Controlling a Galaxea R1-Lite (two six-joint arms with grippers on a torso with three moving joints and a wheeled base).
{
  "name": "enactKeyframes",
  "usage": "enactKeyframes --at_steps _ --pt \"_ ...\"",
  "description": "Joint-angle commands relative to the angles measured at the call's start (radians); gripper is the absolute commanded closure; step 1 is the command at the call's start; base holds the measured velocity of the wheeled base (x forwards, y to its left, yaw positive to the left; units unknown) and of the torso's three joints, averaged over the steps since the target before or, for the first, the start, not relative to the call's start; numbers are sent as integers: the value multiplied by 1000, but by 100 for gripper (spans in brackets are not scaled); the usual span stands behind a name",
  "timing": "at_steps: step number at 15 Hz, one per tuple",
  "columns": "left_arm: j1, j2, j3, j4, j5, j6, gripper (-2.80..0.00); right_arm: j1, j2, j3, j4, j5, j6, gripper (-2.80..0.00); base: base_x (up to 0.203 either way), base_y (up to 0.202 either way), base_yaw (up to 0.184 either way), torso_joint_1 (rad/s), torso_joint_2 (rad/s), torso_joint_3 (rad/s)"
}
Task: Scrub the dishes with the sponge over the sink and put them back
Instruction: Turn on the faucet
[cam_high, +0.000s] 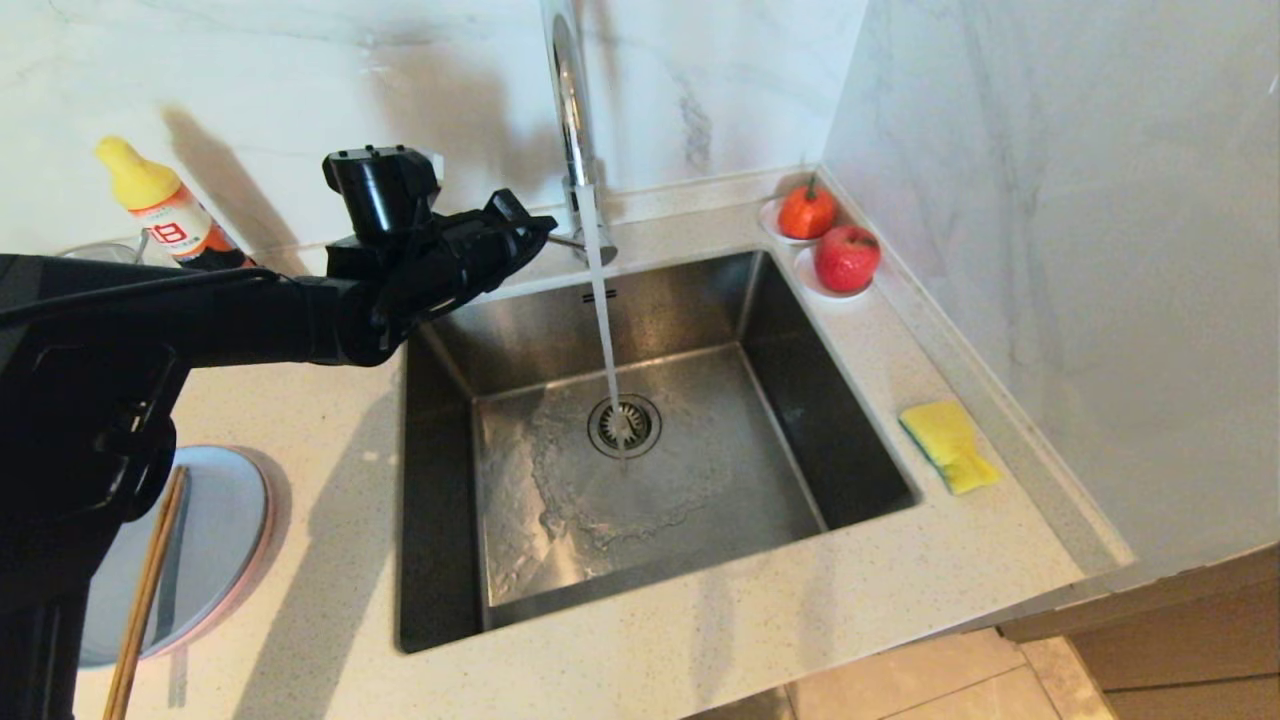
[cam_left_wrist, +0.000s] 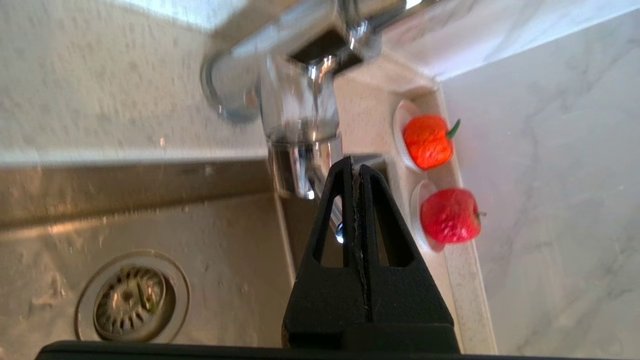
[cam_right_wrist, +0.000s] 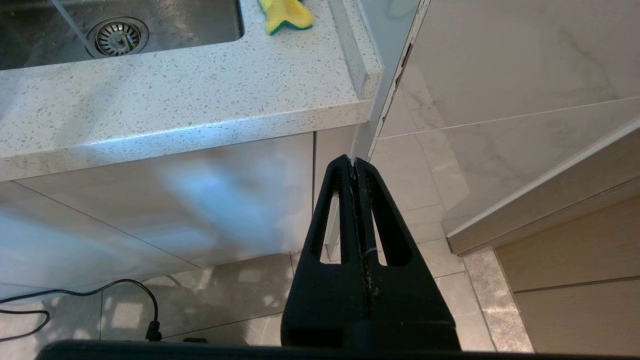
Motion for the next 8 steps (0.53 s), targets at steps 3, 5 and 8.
enactKeyframes --at_steps 3,5,8 --pt "-5 -15 25 -15 9 -4 0 0 0 -1 0 1 1 0 0 0 0 0 0 0" --pt "0 -15 11 -15 10 -5 0 0 0 -1 0 1 -1 0 0 0 0 0 0 0" --pt "39 -27 -21 -11 18 -7 0 0 0 -1 0 1 0 0 0 0 0 0 0 0"
